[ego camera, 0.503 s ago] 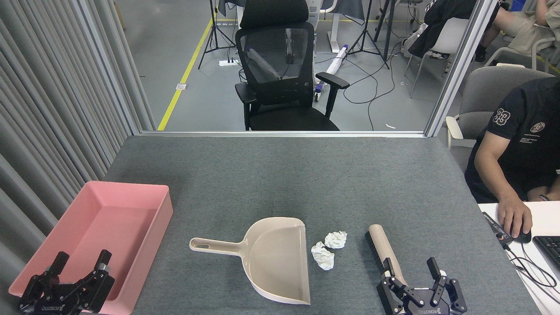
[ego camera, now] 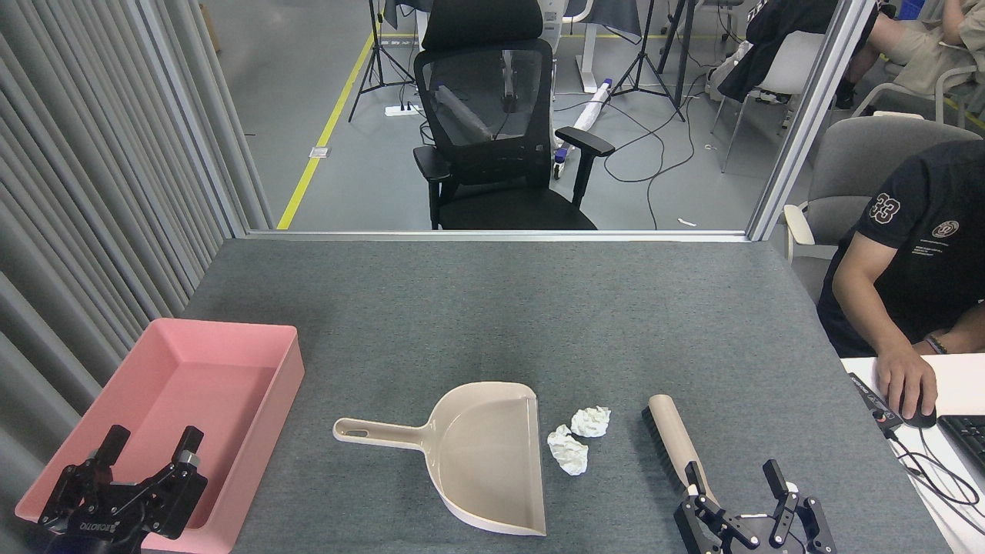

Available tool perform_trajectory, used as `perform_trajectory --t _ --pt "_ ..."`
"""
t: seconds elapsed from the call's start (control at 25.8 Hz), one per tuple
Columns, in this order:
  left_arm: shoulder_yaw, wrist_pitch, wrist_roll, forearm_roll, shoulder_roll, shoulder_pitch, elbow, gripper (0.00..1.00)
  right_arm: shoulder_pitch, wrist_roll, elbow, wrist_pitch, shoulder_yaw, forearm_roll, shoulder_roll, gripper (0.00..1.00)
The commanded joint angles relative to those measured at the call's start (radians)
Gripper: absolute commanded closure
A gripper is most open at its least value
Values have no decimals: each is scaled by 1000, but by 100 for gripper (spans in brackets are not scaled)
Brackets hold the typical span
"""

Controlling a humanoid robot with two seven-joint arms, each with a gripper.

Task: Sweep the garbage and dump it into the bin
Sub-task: 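Lower the left gripper toward the dustpan handle and the right gripper toward the brush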

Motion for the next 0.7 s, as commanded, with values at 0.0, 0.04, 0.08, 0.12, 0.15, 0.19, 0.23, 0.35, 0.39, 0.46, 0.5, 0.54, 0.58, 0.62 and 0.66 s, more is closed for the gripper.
perform_trajectory --t 0.0,0.04,0.08,0.12,0.15,0.19,0.23,0.35,0.39,0.46,0.5,0.54,0.58,0.62,0.66 --pt "0 -4 -17 5 -10 -10 0 1 16 0 -4 3 -15 1 -19 2" --pt "0 -7 -25 6 -10 -9 -2 1 30 0 -4 2 -27 0 -19 2" --pt "-2 -14 -31 12 -13 -10 -3 1 41 0 -9 2 -32 0 -19 2" --pt "-5 -24 -31 40 -14 -12 -3 1 51 1 -15 2 -32 0 -22 2" --pt "-6 -35 -33 116 -31 -17 -3 1 64 6 -15 0 -35 0 -25 2" --pt "-6 -32 -40 224 -50 -27 0 1 73 15 -15 0 -35 0 -32 2" --pt "-9 -14 -66 319 -53 -32 0 1 79 23 -13 0 -35 0 -38 2" --pt "-29 68 -252 508 -59 -20 0 1 81 24 -5 -1 -37 -2 -42 2" --pt "-40 78 -301 543 -65 -18 -2 1 81 24 -4 -1 -35 -2 -42 2" --pt "-60 88 -330 629 -97 -17 -2 1 84 26 -1 -3 -35 -3 -41 2" --pt "-62 98 -335 672 -123 -17 -3 1 88 26 1 -5 -35 -3 -41 2" --pt "-62 120 -336 701 -142 -17 -2 1 91 26 7 -5 -35 -5 -41 2" --pt "-65 146 -338 719 -154 -17 -2 1 91 26 18 -5 -35 -5 -41 2" --pt "-75 169 -333 730 -155 -17 -2 1 91 24 30 -6 -35 -5 -42 2" --pt "-95 183 -324 741 -158 -17 0 1 90 23 41 -8 -35 -5 -44 2"
